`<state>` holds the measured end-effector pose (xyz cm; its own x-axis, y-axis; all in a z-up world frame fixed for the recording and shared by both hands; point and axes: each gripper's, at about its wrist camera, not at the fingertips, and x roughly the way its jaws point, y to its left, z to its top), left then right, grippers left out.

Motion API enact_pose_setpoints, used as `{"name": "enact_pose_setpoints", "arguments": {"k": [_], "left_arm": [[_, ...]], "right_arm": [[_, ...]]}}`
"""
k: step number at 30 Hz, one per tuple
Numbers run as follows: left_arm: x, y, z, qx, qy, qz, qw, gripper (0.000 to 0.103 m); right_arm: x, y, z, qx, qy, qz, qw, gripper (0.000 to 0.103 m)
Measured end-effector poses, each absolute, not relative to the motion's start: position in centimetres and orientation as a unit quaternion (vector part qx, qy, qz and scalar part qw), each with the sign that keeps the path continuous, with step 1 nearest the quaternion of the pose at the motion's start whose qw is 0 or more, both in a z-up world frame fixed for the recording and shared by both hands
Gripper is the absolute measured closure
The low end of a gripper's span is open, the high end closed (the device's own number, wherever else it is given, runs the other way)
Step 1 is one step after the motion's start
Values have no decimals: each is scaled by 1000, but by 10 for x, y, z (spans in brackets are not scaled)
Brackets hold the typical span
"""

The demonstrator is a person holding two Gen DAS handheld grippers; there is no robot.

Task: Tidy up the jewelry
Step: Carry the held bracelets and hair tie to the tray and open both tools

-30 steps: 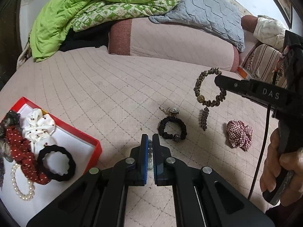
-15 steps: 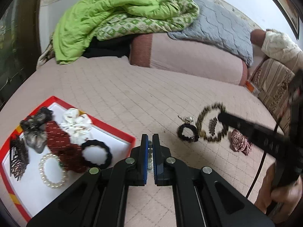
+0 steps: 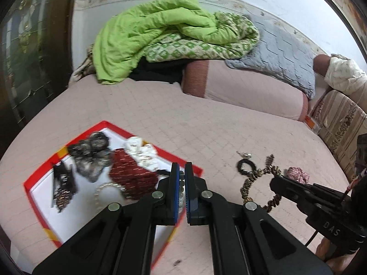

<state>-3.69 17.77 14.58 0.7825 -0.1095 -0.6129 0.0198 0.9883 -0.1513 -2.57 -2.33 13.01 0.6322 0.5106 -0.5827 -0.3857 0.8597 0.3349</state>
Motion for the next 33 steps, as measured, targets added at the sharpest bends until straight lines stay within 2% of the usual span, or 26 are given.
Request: {"name": "enact_pose_setpoints", "arguments": {"k": [15, 33], "left_arm": [[-66, 289, 119, -136, 344, 56, 928, 99], [-61, 325, 81, -194, 379, 65, 903, 99]], "right_arm": [[-47, 63, 122, 64, 385, 326, 861, 97], [-46, 127, 78, 68, 455, 361, 811, 97]]}}
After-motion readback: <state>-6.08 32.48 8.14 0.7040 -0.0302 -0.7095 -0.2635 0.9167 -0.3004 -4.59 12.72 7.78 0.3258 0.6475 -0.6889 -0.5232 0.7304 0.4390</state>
